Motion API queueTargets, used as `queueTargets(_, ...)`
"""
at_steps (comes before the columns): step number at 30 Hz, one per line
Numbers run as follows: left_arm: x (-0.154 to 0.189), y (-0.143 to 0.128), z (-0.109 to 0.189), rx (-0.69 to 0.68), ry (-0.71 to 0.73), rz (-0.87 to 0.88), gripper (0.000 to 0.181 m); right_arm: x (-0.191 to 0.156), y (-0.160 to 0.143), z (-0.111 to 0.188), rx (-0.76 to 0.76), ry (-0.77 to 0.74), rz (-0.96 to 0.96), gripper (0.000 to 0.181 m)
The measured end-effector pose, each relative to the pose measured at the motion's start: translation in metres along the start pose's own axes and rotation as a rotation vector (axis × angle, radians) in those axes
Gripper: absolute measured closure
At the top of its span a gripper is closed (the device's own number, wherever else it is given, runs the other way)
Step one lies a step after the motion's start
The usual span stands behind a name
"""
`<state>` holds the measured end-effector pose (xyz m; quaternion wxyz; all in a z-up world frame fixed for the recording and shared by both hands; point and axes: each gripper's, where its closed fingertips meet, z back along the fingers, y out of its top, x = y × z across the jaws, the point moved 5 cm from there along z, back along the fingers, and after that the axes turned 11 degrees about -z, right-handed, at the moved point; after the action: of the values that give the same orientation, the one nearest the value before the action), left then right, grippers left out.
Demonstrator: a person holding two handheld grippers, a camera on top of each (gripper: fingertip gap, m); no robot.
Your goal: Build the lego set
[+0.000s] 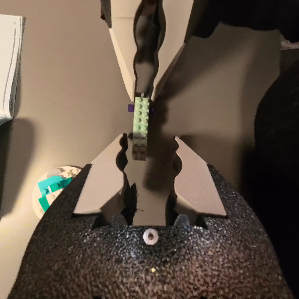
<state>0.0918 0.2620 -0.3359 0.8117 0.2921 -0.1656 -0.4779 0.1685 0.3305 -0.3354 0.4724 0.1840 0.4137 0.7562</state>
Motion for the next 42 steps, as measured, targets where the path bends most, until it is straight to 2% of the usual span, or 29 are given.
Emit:
queueTargets(1, 0.001, 0.0, 0.001, 0.022, 0.009, -0.024, 0.129, 0.0, 0.001, 0.002, 0.009, 0.0, -0.006, 0.167)
queueTargets(3, 0.0, 0.003, 0.004, 0.086, 0.105, -0.114, 0.126, 0.001, 0.002, 0.004, 0.014, -0.011, -0.009, 0.167)
queueTargets(5, -0.002, 0.004, 0.011, 0.127, 0.262, -0.257, 0.126, 0.002, 0.003, 0.008, 0.019, -0.025, -0.012, 0.167)
queueTargets(9, 0.002, 0.004, 0.016, 0.086, 0.551, -0.642, 0.129, 0.004, 0.007, 0.014, 0.031, -0.044, -0.019, 0.167)
queueTargets(12, 0.002, 0.003, 0.013, 0.051, 0.661, -0.837, 0.135, 0.006, 0.008, 0.016, 0.029, -0.053, -0.032, 0.167)
queueTargets(15, -0.003, 0.007, 0.014, 0.074, 0.7, -0.885, 0.143, 0.009, 0.012, 0.018, 0.028, -0.056, -0.044, 0.167)
queueTargets(20, -0.012, 0.007, 0.011, 0.031, 0.745, -1.004, 0.153, 0.01, 0.024, 0.021, 0.027, -0.049, -0.04, 0.167)
queueTargets(24, -0.015, 0.011, 0.02, 0.038, 0.838, -1.035, 0.161, 0.009, 0.026, 0.025, 0.024, -0.057, -0.048, 0.167)
queueTargets(28, -0.014, 0.011, 0.022, 0.043, 0.853, -1.062, 0.17, 0.006, 0.03, 0.027, 0.022, -0.059, -0.053, 0.167)
queueTargets(42, -0.012, 0.022, 0.042, 0.06, 0.951, -1.117, 0.174, -0.001, 0.052, 0.036, 0.013, -0.154, 0.017, 0.166)
